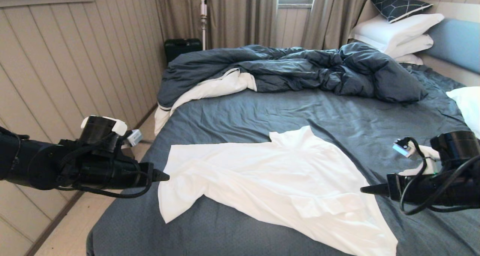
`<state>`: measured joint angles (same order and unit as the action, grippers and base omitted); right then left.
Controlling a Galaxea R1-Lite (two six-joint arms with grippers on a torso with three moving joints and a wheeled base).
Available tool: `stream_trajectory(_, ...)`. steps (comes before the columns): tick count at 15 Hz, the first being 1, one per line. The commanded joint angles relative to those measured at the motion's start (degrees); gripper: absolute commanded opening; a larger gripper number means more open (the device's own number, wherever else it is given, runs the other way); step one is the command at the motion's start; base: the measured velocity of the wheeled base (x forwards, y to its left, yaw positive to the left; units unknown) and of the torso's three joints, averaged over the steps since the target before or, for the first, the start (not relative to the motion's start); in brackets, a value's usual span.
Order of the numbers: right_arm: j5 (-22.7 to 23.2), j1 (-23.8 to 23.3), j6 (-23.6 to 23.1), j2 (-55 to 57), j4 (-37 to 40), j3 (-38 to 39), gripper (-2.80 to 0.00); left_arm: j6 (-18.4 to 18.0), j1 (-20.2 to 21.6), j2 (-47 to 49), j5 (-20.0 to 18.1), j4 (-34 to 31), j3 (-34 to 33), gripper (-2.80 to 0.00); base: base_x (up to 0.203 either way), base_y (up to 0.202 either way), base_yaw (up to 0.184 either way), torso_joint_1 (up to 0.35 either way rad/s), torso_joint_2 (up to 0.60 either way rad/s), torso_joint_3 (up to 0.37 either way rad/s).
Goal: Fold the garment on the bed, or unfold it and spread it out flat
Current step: Fold the white T-shirt
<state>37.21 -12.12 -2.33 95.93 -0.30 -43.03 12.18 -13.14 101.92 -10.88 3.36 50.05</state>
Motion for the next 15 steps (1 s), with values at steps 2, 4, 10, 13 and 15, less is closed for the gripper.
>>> stream_trajectory(2,0.2,-0.2,-0.1,1.2,0.0,0.3,-2.8,0.0,0.0,1.1,-0.1,1.4,-1.4,-2.8,0.0,0.0,0.0,0.0,0.0,0.0)
stream_trajectory(4,0.2,-0.1,-0.1,1.1,0.0,0.4,-2.8,0.2,0.0,1.2,-0.5,2.6,-3.0,-2.8,0.0,0.0,0.0,0.0,0.0,0.0)
stream_trajectory(10,0.0,-0.3,0.0,0.9,0.0,0.2,-2.8,0.2,0.0,3.9,-0.6,8.0,-6.4,-2.8,0.0,0.0,0.0,0.0,0.0,0.0)
stream_trajectory(13,-0.5,-3.1,0.0,-1.3,0.3,3.0,-2.8,0.1,-0.2,3.3,-0.5,8.4,-7.4,-2.8,0.0,0.0,0.0,0.0,0.0,0.0)
stream_trajectory(15,-1.0,-4.3,-0.1,-2.9,0.2,6.0,-2.8,0.1,-0.2,3.4,-0.5,8.4,-7.7,-2.8,0.0,0.0,0.0,0.0,0.0,0.0)
